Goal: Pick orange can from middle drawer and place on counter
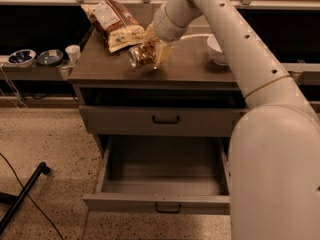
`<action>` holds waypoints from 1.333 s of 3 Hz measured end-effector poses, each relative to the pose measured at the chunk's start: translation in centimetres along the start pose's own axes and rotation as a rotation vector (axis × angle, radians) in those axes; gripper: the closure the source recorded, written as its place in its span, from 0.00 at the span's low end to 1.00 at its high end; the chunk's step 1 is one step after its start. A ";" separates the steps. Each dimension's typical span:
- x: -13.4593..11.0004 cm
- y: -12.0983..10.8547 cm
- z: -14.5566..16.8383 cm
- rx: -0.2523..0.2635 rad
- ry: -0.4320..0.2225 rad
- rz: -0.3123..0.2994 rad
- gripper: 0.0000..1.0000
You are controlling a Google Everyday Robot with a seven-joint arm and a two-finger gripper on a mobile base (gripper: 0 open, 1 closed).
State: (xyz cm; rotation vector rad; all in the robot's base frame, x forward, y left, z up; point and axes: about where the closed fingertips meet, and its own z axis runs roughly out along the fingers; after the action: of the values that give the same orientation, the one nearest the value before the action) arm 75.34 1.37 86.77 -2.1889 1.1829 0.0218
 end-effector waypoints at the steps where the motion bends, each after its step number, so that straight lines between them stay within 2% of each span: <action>1: 1.4 -0.2 0.7 0.025 -0.027 0.115 0.61; 2: 3.5 -0.3 0.5 0.071 0.030 0.253 0.37; 3: 3.6 -0.2 1.1 0.074 0.034 0.315 0.14; 4: 3.6 -0.2 1.1 0.074 0.034 0.315 0.00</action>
Offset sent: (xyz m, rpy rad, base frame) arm 0.0292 -0.0433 -0.0277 0.1025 0.1022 -0.4930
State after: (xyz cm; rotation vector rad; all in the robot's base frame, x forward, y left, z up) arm 77.98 -0.59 84.90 -1.9274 1.5125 0.0722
